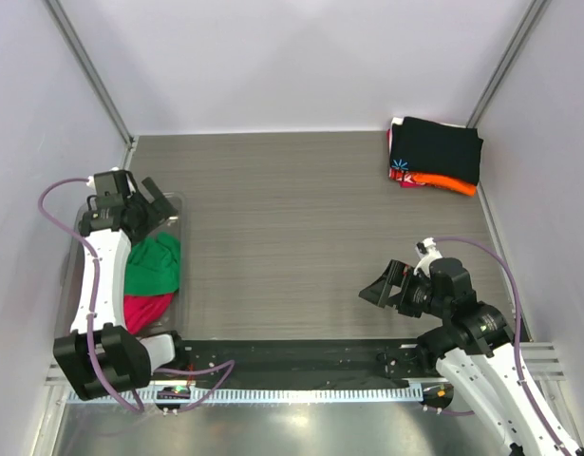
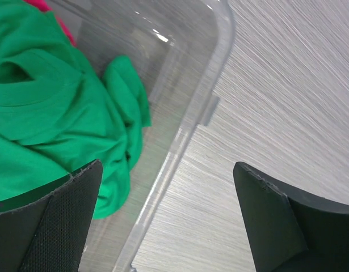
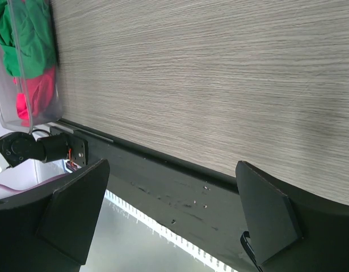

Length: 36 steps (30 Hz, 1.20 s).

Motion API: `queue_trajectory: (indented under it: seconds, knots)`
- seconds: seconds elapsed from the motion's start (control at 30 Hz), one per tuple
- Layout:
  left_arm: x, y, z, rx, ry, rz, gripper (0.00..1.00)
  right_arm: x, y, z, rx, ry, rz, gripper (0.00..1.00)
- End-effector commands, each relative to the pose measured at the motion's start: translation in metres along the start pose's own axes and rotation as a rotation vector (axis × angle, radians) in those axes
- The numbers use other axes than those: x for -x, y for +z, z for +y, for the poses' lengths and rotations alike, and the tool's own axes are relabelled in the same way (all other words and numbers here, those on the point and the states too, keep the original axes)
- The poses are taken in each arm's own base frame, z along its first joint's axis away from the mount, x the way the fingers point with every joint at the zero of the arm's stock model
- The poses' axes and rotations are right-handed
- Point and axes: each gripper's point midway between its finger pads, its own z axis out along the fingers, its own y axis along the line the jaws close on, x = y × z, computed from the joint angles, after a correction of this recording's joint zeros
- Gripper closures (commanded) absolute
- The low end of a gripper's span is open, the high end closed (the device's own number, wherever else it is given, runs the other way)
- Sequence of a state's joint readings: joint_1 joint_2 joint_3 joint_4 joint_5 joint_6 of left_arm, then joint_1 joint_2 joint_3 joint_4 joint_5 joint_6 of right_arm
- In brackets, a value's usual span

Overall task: Fold and stack the t-shirts
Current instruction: Grab the tshirt from the pile

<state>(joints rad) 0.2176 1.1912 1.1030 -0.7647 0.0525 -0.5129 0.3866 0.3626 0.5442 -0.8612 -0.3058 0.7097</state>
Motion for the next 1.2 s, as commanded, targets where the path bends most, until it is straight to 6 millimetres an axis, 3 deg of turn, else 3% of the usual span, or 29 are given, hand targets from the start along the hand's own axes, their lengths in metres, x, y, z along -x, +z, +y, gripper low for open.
queue_trajectory:
  seconds: [0.0, 0.17, 0.27, 0.47, 0.73, 0.77, 0.83, 0.87, 0.93, 0.97, 1.0, 1.07, 1.1, 1.17]
  knots:
    - [0.012, -0.005, 0.013, 0.072, 0.002, -0.067, 0.02, 0.005, 0.0, 0.005, 0.023, -0.022, -0.017, 0.0]
    - [0.021, -0.01, 0.057, 0.301, -0.026, -0.14, 0.0, 0.003, 0.0, 0.005, 0.026, -0.018, -0.01, 0.0]
    - [0.021, -0.005, 0.098, 0.441, -0.089, -0.097, 0.0, 0.0, 0.0, 0.004, 0.026, -0.018, -0.004, 0.0]
    - [0.018, 0.021, 0.129, 0.533, -0.167, -0.045, 0.0, -0.004, 0.003, 0.001, 0.019, -0.025, 0.03, 0.0]
    - [0.01, 0.058, 0.146, 0.56, -0.246, 0.077, 0.0, 0.003, 0.012, 0.003, -0.001, -0.035, 0.055, 0.01]
    - [0.011, 0.065, 0.143, 0.542, -0.254, 0.087, 0.03, 0.003, 0.013, 0.004, 0.003, -0.034, 0.054, 0.0]
    - [0.016, 0.077, 0.137, 0.505, -0.261, 0.112, 0.2, 0.005, 0.013, 0.006, 0.007, -0.033, 0.05, 0.0]
    - [0.029, 0.078, 0.126, 0.461, -0.258, 0.096, 0.44, 0.007, 0.013, 0.007, 0.011, -0.033, 0.046, 0.0]
    - [0.047, 0.069, 0.116, 0.446, -0.254, 0.058, 0.68, 0.007, 0.012, 0.008, 0.012, -0.035, 0.041, 0.0]
    - [0.053, 0.059, 0.106, 0.445, -0.238, 0.041, 0.78, 0.007, 0.012, 0.007, 0.011, -0.036, 0.04, 0.0]
    - [0.079, 0.043, 0.093, 0.427, -0.232, -0.041, 0.91, 0.006, 0.012, 0.007, 0.01, -0.032, 0.043, 0.0]
    - [0.101, 0.009, 0.061, 0.38, -0.213, -0.132, 0.96, 0.005, 0.012, 0.006, 0.012, -0.031, 0.043, 0.0]
    - [0.129, -0.017, 0.042, 0.348, -0.207, -0.226, 1.0, 0.005, 0.012, 0.006, 0.012, -0.028, 0.043, 0.0]
    - [0.139, -0.053, 0.001, 0.271, -0.185, -0.285, 1.0, 0.006, 0.012, 0.007, 0.013, -0.027, 0.042, 0.0]
